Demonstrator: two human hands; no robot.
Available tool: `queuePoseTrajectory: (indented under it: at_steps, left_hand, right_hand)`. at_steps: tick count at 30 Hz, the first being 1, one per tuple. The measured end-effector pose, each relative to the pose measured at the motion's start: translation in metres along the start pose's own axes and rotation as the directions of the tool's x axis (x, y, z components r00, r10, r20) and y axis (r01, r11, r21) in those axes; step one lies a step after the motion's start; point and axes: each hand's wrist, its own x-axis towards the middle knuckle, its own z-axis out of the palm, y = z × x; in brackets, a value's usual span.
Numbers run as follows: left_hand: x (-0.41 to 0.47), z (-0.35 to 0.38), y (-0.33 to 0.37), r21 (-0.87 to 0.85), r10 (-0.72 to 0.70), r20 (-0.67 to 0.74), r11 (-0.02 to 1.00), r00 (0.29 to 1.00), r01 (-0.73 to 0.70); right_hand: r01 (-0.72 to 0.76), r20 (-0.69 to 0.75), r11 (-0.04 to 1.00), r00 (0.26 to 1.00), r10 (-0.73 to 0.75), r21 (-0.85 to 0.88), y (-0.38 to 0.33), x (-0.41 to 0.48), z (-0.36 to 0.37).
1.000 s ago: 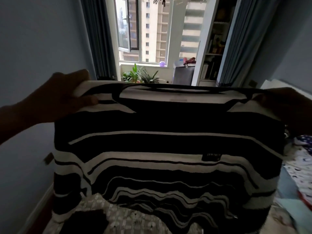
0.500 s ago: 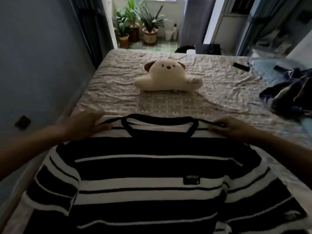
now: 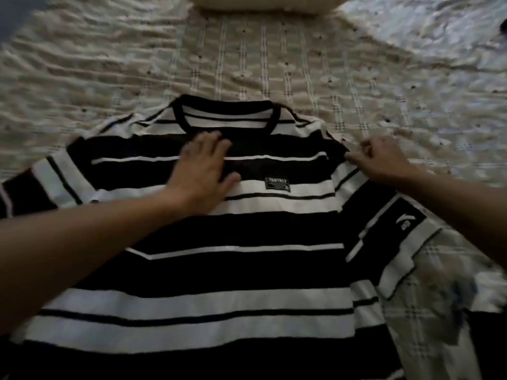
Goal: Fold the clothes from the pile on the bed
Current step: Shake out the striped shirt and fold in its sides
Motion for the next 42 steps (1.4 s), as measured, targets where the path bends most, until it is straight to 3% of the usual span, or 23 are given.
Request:
queuePoseTrajectory:
  at_steps: [4, 8, 10, 13, 17, 20, 24, 28, 32, 35, 37, 42]
  left_hand:
    - [-0.010, 0.020, 0.077, -0.137, 0.075, 0.117, 0.989, 0.990, -0.059]
    - [0.003, 0.027, 0.129, -0.174, 0.094, 0.158, 0.982, 0.983, -0.066]
    - [0.013, 0.029, 0.147, -0.171, 0.095, 0.177, 0.983, 0.980, -0.065]
    - [0.025, 0.032, 0.164, -0.137, 0.099, 0.208, 0.988, 0.973, -0.071]
    - [0.027, 0.040, 0.171, -0.067, 0.078, 0.278, 0.996, 0.957, -0.062]
    - [0.024, 0.047, 0.173, -0.003, 0.052, 0.292, 0.999, 0.955, -0.053]
    - [0.021, 0.046, 0.182, -0.035, 0.021, 0.269, 0.999, 0.963, -0.012]
    - [0.006, 0.048, 0.211, -0.090, 0.145, 0.195, 0.987, 0.970, -0.130]
    - [-0.012, 0.058, 0.232, -0.029, 0.150, 0.288, 0.988, 0.946, -0.148]
    - [-0.015, 0.053, 0.236, -0.033, 0.109, 0.322, 0.994, 0.940, -0.104]
    - [-0.021, 0.047, 0.236, -0.077, 0.105, 0.335, 0.994, 0.936, -0.083]
    - [-0.066, 0.035, 0.225, -0.178, 0.170, 0.396, 0.978, 0.903, -0.106]
  right_hand:
    - [-0.083, 0.244, 0.984, 0.969, 0.042, 0.159, 0.041, -0.042, -0.035]
    - [-0.180, 0.556, 0.981, 0.824, 0.110, 0.072, 0.067, -0.063, -0.055]
    - [-0.276, 0.608, 0.944, 0.786, 0.113, 0.181, 0.075, -0.065, -0.062]
    - [-0.472, 0.492, 0.757, 0.839, 0.230, 0.452, 0.094, -0.058, -0.082]
    - [-0.483, 0.329, 0.411, 0.860, 0.390, 0.774, 0.123, -0.059, -0.094]
    - [-0.519, 0.426, 0.247, 0.836, 0.347, 0.818, 0.132, -0.081, -0.080]
    - [-0.562, 0.519, 0.302, 0.827, 0.216, 0.770, 0.137, -0.099, -0.058]
    - [-0.526, 0.485, 0.330, 0.850, 0.204, 0.784, 0.132, -0.104, -0.048]
    - [-0.501, 0.441, 0.314, 0.863, 0.246, 0.806, 0.124, -0.113, -0.052]
    - [-0.476, 0.441, 0.301, 0.880, 0.178, 0.827, 0.101, -0.117, -0.071]
    - [-0.431, 0.415, 0.345, 0.901, 0.125, 0.833, 0.073, -0.114, -0.088]
    - [-0.304, 0.363, 0.570, 0.932, 0.011, 0.763, -0.039, -0.095, -0.111]
